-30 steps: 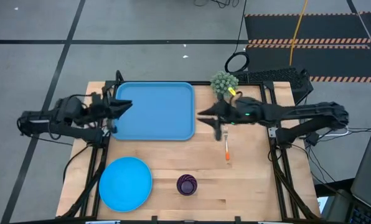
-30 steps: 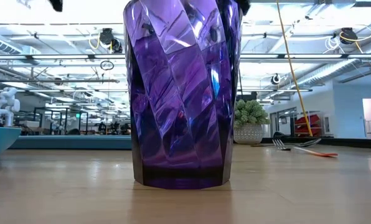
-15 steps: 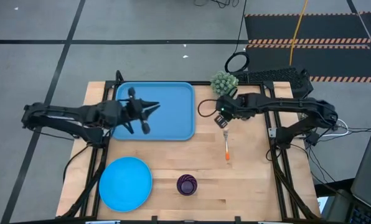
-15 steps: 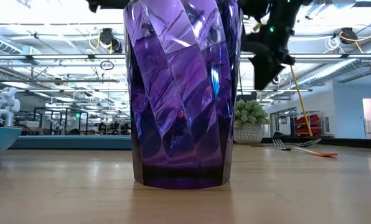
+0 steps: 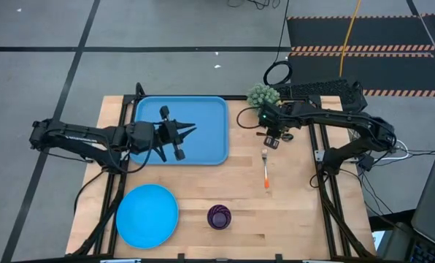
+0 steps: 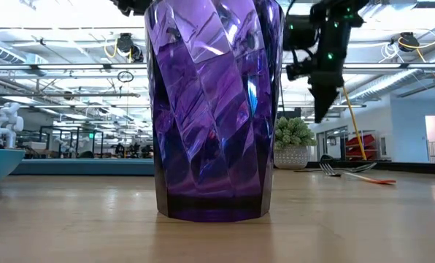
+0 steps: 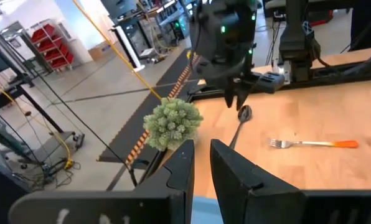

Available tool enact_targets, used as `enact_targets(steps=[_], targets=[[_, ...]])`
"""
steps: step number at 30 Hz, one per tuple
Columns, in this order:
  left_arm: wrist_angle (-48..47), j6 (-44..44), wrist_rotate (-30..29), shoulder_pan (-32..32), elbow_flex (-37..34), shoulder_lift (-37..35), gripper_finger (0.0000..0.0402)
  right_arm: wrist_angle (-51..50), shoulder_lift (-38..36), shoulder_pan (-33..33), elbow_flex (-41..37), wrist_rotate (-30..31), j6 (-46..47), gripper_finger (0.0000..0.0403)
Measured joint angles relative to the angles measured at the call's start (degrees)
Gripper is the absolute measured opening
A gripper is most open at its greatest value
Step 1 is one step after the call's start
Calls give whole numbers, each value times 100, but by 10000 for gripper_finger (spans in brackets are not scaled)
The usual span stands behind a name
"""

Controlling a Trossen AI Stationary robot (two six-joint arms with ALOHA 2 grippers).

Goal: Pick and place plate/cup/fork/spoon on tray
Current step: Put the black spoon onto the right side of the blue plastic serving tray

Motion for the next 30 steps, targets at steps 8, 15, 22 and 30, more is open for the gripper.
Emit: enact_targets(steps=[8,15,22,30], targets=[[-42,70,0,2,0,-73,56,626,0,-263,-998,-176,-454,103],[57,179,-2,3,0,-81,56,1253,131,-412,-1345,-168,-967,103],[105,260,-4,3,0,-83,56,1510,806,-579,-1315,-152,-1336,103],[-29,259,-13,48,0,-83,56,1672,1088,-637,-1266,-150,-1538,102]])
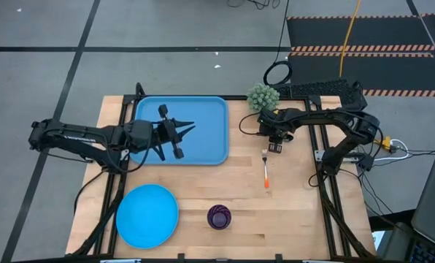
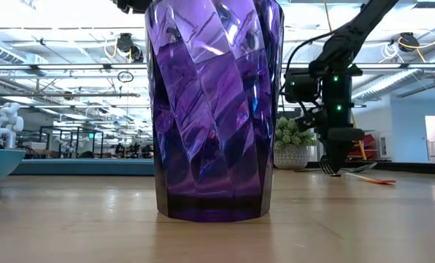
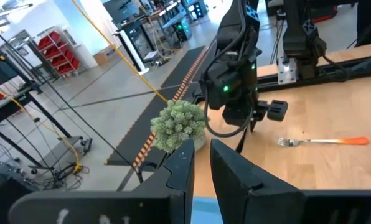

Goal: Pick and place plate/cup/fork/spoon on tray
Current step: Put the black spoon onto the right side of the blue plastic serving tray

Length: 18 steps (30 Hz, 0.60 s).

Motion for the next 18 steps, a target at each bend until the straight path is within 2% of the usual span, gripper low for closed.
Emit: enact_targets(steps=[4,9,15,18], targets=[[-9,-37,-2,11,0,0,56,-9,2,-23,0,-29,-100,77],[-34,-55,-2,11,0,0,56,-41,4,-20,-4,-75,-151,10],[-58,-60,-2,11,0,0,56,-80,4,43,-4,19,-292,3],[-62,-60,0,11,0,0,56,-289,-48,212,5,354,-368,2]])
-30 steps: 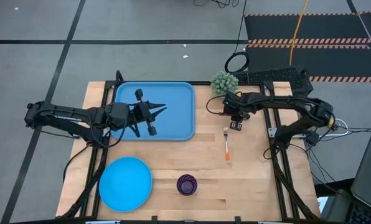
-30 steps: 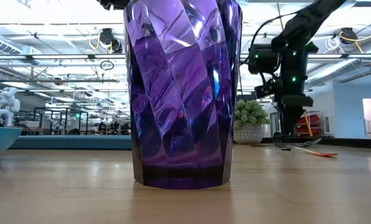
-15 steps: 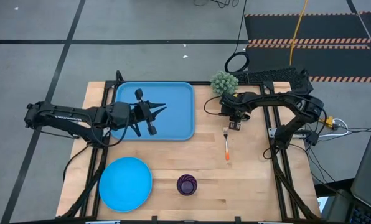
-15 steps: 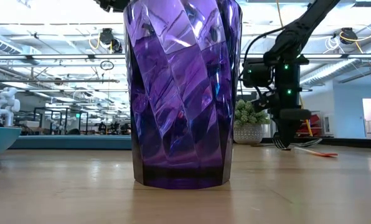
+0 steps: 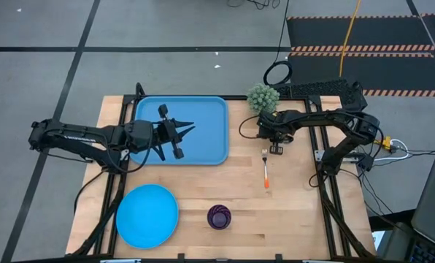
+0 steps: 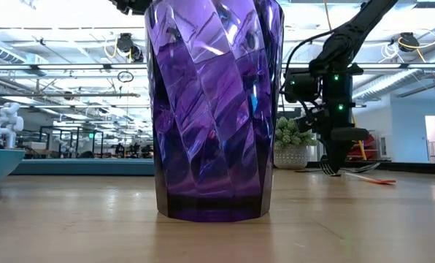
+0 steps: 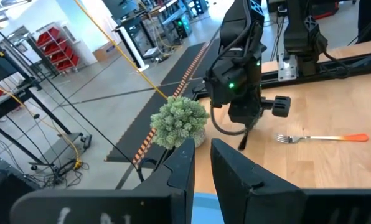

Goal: Pick and place plate/cup/fork/spoon on tray
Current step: Put the black spoon onto the right side of the blue plastic serving tray

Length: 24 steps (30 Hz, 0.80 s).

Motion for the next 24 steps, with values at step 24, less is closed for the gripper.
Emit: enact_targets(steps=[24], targets=[[-254,-438,-35,261,0,0,56,221,-175,2154,2506,-144,-3946,0]])
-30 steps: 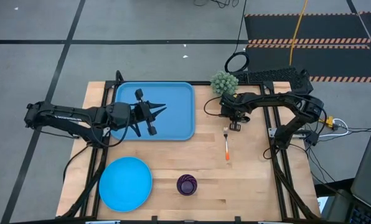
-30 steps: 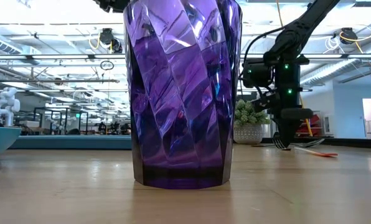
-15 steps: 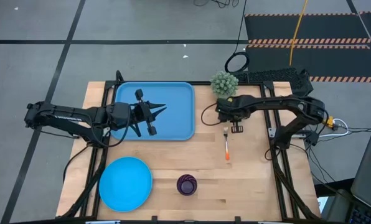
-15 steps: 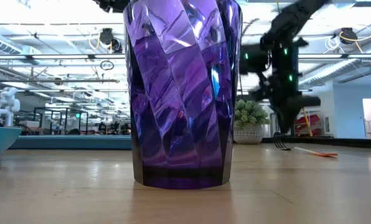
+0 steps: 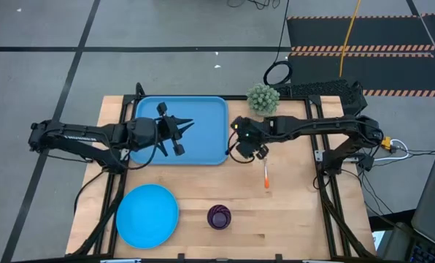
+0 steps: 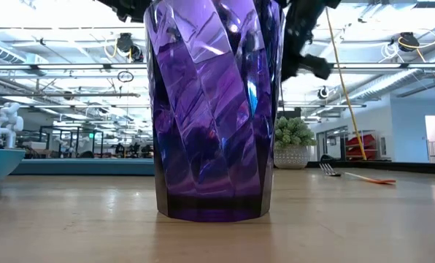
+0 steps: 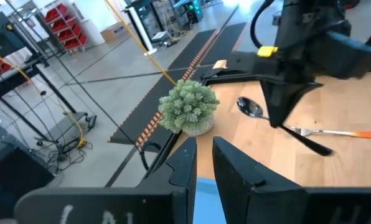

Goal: Pick and place plate/cup/fork/spoon on tray
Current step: Put the black spoon onto the right side of the blue plastic serving tray

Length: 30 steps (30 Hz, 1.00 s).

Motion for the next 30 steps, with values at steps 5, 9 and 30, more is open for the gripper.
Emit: enact_targets(steps=[5,9,30], targets=[[-101,-89,-2,70,0,0,56,765,123,-270,20,-220,-1128,0],[-283,-102,-6,98,0,-3,56,859,484,-536,38,-212,-1866,0],[-731,-337,1308,98,4,-485,56,1495,2097,-1018,879,-737,-3949,0]])
